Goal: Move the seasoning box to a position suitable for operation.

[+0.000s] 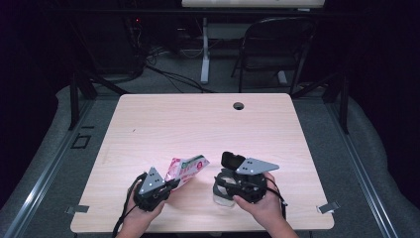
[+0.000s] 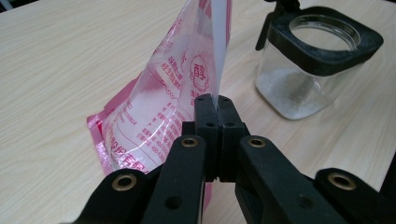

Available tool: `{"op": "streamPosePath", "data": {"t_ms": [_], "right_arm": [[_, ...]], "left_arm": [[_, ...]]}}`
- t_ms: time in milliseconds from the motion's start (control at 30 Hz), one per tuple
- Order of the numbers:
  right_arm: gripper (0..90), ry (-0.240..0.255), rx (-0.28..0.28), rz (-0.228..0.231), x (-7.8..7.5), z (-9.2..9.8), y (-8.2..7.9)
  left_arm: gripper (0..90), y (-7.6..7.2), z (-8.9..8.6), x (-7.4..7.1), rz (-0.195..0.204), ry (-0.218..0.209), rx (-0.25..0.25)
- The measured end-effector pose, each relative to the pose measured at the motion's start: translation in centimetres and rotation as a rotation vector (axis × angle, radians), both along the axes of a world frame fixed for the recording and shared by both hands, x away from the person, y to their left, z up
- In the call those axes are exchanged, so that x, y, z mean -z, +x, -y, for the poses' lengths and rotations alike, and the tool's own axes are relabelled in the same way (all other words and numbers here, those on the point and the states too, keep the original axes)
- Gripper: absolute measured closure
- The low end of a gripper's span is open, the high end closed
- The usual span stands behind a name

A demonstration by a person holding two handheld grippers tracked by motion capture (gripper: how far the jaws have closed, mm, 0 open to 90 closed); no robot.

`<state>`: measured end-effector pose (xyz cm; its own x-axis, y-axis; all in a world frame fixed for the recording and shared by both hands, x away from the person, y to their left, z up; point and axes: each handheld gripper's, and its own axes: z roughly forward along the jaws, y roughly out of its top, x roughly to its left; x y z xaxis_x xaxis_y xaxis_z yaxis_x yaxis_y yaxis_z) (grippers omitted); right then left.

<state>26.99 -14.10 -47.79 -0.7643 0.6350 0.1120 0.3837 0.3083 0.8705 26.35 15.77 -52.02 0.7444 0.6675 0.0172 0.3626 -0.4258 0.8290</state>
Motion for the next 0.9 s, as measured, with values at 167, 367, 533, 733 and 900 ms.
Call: {"op": "streamPosePath", "data": {"t_ms": [167,367,533,733,900], "right_arm": [[53.0,-0.053,-0.043,0.005,0.8,-1.6,0.6],[48.9,-0.091,-0.066,0.036,1.1,-3.2,1.8],[49.4,-0.109,-0.085,0.031,1.2,-4.4,3.3],[53.1,-0.116,-0.111,-0.005,1.8,-4.9,4.0],[61.2,-0.127,-0.143,-0.014,2.0,-5.3,3.8]], "left_arm": [[90.0,-0.8,-0.3,0.3,-0.011,0.008,0.004],[90.0,-1.1,-1.2,0.7,-0.03,-0.013,0.0],[90.0,-1.1,-1.2,0.8,-0.031,-0.016,0.002],[90.0,-1.1,-1.1,0.9,-0.034,-0.016,0.004],[90.0,-1.1,-1.3,1.0,-0.038,-0.021,0.0]]}}
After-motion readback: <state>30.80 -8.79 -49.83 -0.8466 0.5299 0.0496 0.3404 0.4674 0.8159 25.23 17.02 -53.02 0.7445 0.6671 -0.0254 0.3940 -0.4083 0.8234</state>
